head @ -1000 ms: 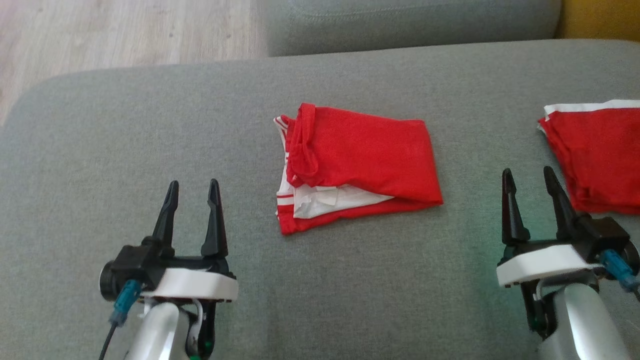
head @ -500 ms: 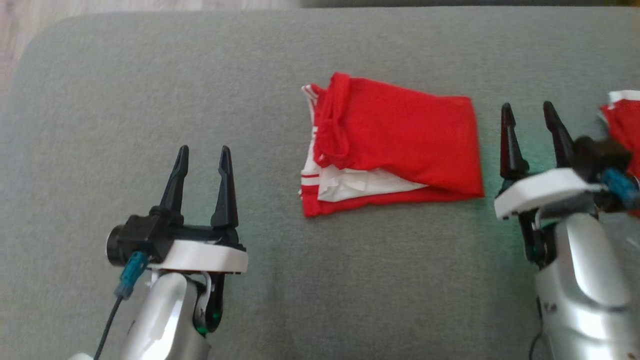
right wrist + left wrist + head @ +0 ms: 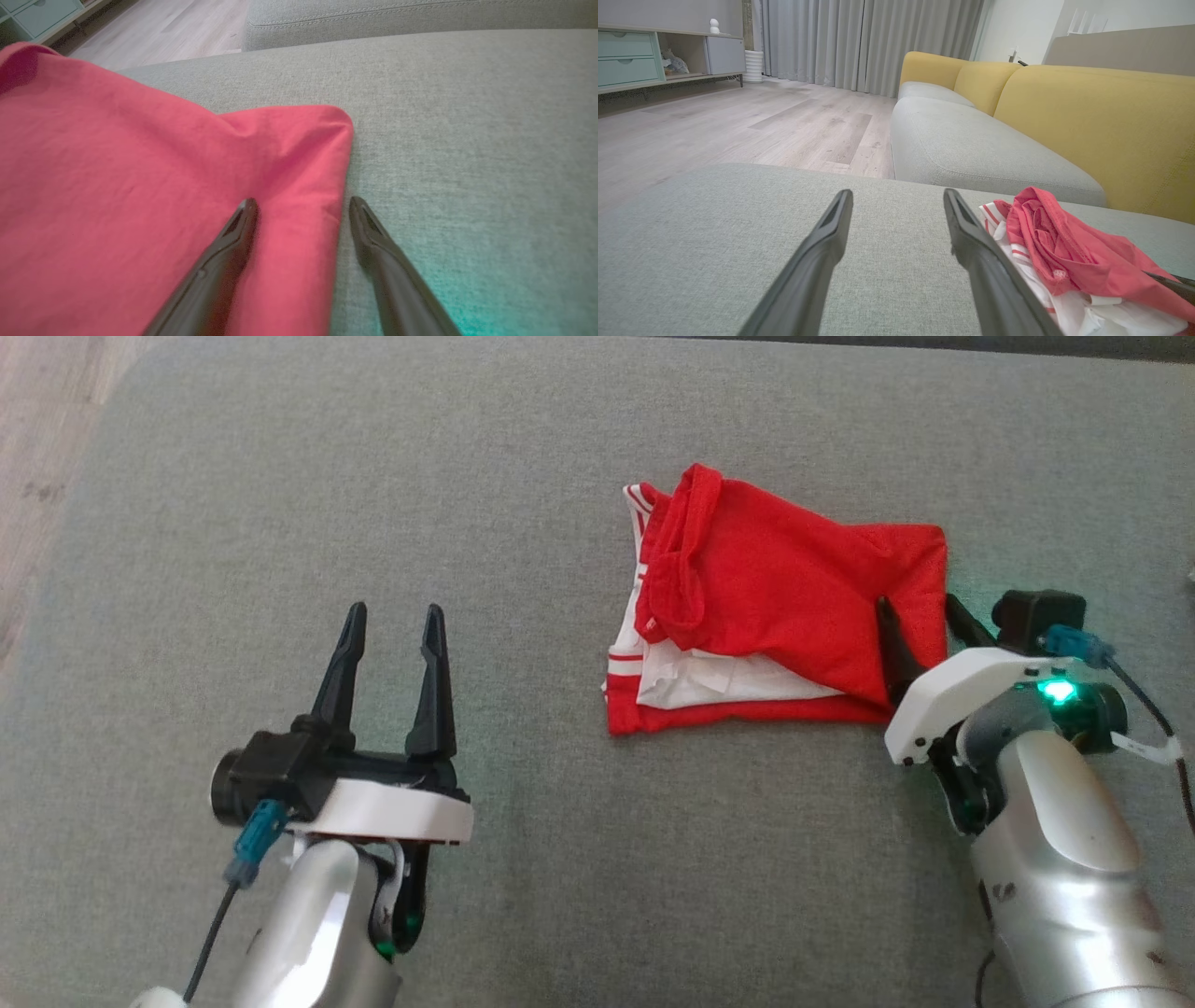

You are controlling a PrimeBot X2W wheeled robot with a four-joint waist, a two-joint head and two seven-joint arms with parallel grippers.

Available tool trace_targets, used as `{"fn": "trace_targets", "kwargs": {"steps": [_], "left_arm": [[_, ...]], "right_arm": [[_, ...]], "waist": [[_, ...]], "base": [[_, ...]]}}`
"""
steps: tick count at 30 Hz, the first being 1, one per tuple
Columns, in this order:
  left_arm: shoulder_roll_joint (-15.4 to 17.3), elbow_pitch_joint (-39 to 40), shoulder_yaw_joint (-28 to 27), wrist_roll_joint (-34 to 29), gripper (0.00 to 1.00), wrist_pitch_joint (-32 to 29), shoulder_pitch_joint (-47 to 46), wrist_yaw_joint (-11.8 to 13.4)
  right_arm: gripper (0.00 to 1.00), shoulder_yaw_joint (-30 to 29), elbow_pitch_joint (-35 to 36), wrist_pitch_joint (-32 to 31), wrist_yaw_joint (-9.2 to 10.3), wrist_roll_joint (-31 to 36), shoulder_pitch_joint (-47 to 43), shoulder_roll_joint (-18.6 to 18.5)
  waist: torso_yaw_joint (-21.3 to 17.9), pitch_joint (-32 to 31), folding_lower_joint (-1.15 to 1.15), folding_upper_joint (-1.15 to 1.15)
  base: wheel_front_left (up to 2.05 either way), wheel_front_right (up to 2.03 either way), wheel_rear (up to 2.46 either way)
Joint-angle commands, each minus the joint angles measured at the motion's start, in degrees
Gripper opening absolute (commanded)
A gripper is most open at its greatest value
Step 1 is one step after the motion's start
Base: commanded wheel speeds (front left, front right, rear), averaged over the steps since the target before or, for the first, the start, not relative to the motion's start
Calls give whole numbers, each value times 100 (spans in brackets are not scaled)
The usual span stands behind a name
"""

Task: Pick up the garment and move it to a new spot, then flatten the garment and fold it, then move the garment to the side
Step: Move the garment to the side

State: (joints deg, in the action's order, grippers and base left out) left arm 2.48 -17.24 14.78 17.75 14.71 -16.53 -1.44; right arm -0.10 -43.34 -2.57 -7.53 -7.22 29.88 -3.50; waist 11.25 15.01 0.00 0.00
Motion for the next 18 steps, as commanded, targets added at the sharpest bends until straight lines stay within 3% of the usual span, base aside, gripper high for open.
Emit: {"fn": "trace_targets", "kwargs": {"steps": [1, 2, 8, 13, 18], "left_arm": [[40, 137, -186, 14, 100, 29, -136, 28], [40, 131, -195, -1, 100, 29, -133, 30], [40, 141, -217, -114, 100, 29, -89, -5], [40, 164, -188, -181, 100, 29, -29, -32], [40, 175, -169, -211, 100, 29, 57, -19]], "right_arm": [[98, 266, -48, -50, 4, -61, 19, 62], [2, 325, -86, -15, 4, -83, 33, 62], [0, 496, -93, 426, 4, 151, 179, 62], [0, 544, 79, 690, 4, 737, 166, 45], [0, 795, 422, 685, 4, 1278, 53, -371]], "waist": [[-24, -35, 0, 0], [-44, -59, 0, 0], [-281, -224, 0, 0], [-584, -422, 0, 0], [-919, -615, 0, 0]], "base": [[0, 0, 0], [0, 0, 0], [0, 0, 0], [0, 0, 0], [0, 0, 0]]}}
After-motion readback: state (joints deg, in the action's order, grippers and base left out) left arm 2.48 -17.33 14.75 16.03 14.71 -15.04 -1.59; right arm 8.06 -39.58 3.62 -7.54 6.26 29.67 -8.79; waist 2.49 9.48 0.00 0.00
